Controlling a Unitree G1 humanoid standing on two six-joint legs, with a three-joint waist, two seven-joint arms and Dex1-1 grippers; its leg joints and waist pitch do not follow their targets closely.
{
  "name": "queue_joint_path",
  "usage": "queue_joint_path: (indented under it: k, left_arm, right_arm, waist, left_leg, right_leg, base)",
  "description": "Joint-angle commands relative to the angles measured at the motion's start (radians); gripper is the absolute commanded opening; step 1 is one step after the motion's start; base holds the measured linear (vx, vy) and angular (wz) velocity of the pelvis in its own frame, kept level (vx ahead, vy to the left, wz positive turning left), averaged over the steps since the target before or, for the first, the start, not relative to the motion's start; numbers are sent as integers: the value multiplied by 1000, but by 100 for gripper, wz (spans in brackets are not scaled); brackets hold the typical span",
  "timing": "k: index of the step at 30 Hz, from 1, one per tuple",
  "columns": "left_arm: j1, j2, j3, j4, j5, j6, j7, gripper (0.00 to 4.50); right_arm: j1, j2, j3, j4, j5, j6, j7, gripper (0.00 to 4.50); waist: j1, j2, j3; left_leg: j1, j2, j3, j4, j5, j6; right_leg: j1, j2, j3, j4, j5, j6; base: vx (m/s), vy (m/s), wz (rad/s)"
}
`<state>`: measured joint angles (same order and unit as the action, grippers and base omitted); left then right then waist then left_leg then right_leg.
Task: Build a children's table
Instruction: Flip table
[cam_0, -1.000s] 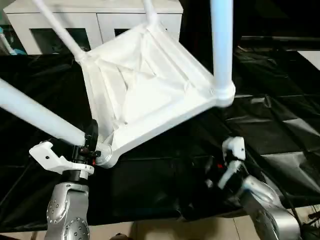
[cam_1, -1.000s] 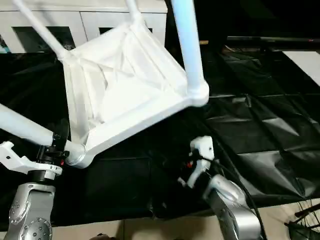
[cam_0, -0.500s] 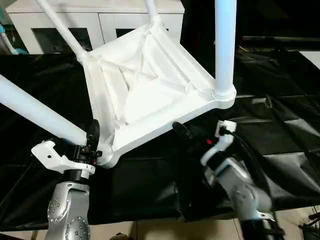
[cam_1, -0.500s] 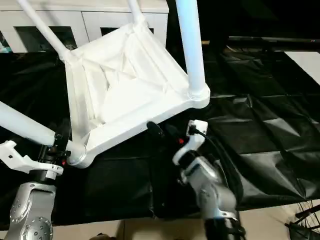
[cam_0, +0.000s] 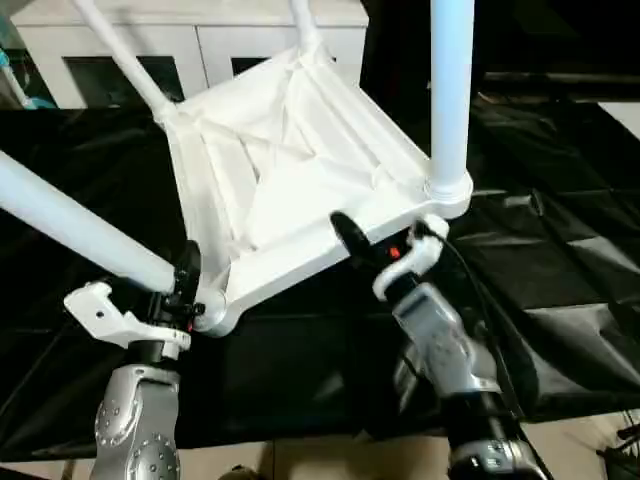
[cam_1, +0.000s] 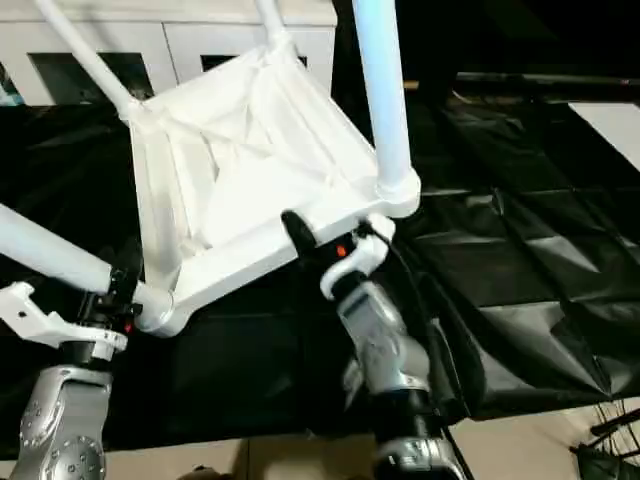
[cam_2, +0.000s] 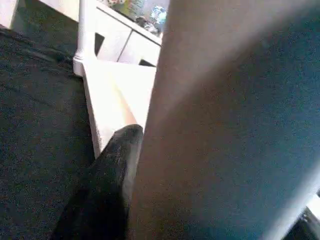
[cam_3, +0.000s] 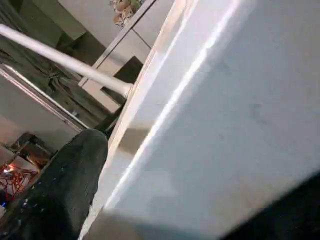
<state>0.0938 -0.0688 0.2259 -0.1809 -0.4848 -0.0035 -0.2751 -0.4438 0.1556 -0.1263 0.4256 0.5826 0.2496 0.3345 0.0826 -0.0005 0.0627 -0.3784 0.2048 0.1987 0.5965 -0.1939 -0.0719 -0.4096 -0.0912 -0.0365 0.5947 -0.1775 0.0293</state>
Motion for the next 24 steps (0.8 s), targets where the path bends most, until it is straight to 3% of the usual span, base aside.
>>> queue_joint_path:
  k: [1, 8, 16, 24]
  left_arm:
    - [0, -39, -39, -38, -80, 3, -26, 216]
    - [22, -33, -50, -53, -80, 11, -45, 216]
    - [36, -31, -55, -58, -78, 12, -54, 216]
    - [35, -26, -46, -55, -78, 18, -52, 216]
  right_arm:
    - [-20, 3, -15, 29, -3, -10, -11, 450]
    - [-77, 12, -50, 116, -8, -49, -31, 450]
    - [-79, 15, -55, 126, -8, -63, -12, 385]
    - [-81, 14, -58, 131, -15, -79, -10, 319]
  waist:
    - [-8, -4, -63]
    - [-8, -6, -62]
    - [-15, -5, -62]
    - [-19, -3, -60]
  left_leg:
    - [16, 21, -6, -70, -103, 43]
    - [17, 23, -4, -68, -105, 49]
    - [14, 22, -4, -67, -105, 60]
    - [14, 22, -6, -70, -144, 41]
  right_leg:
    - [41, -27, 27, -42, -38, -184]
    - [39, -27, 27, -41, -53, -187]
    - [39, -26, 27, -41, -55, -189]
    - [38, -26, 27, -45, -91, -184]
  base:
    - [0, 0, 0]
    - [0, 0, 0]
    - [0, 0, 0]
    - [0, 0, 0]
